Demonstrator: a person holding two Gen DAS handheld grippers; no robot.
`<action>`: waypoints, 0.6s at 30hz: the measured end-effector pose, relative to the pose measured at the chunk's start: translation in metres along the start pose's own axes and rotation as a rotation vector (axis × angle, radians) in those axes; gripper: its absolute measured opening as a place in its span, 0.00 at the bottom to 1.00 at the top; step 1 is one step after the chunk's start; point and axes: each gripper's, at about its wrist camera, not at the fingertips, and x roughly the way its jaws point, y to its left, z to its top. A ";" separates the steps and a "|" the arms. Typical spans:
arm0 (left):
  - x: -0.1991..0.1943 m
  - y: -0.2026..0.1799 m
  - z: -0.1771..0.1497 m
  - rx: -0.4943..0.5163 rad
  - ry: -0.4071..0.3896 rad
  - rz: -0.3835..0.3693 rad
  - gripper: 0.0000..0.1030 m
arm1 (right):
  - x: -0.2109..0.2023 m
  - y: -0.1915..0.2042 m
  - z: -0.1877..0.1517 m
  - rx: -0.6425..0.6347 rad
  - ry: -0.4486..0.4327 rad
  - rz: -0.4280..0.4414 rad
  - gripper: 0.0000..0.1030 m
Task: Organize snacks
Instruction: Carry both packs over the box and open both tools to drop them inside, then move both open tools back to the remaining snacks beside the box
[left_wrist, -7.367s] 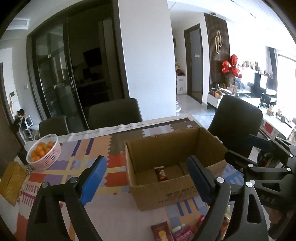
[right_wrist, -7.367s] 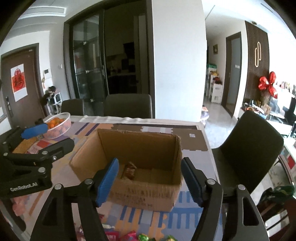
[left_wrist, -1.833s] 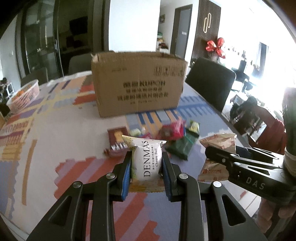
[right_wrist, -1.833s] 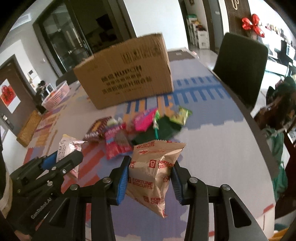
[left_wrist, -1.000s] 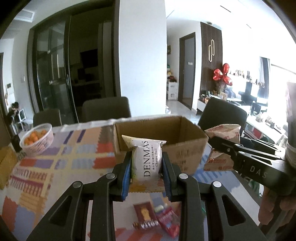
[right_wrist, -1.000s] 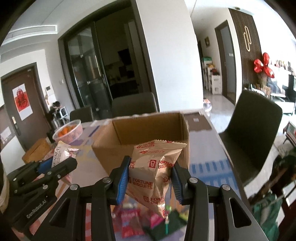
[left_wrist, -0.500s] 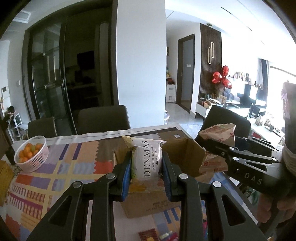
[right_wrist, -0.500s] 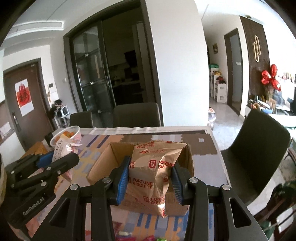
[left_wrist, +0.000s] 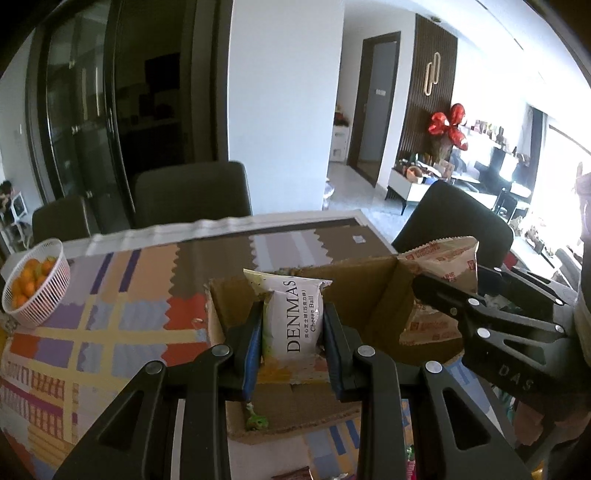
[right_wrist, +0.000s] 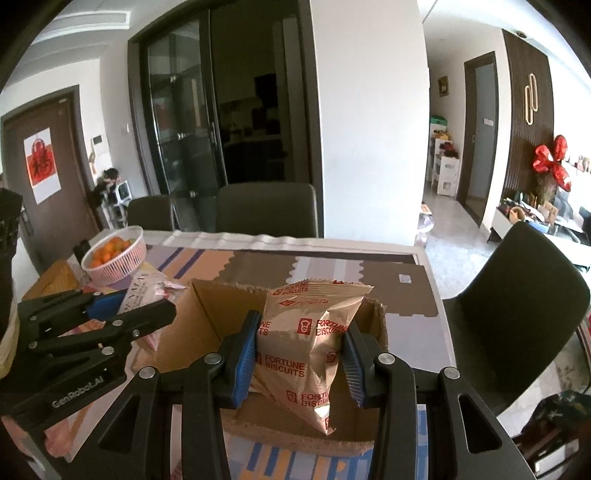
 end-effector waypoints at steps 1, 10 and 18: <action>0.003 0.000 0.000 -0.002 0.009 -0.003 0.29 | 0.004 -0.001 -0.001 -0.002 0.011 0.000 0.41; 0.010 0.002 -0.008 0.000 0.021 0.055 0.61 | 0.025 -0.005 -0.009 -0.002 0.077 -0.007 0.63; -0.021 0.008 -0.020 -0.008 0.018 0.106 0.69 | 0.001 0.000 -0.017 -0.048 0.051 -0.052 0.65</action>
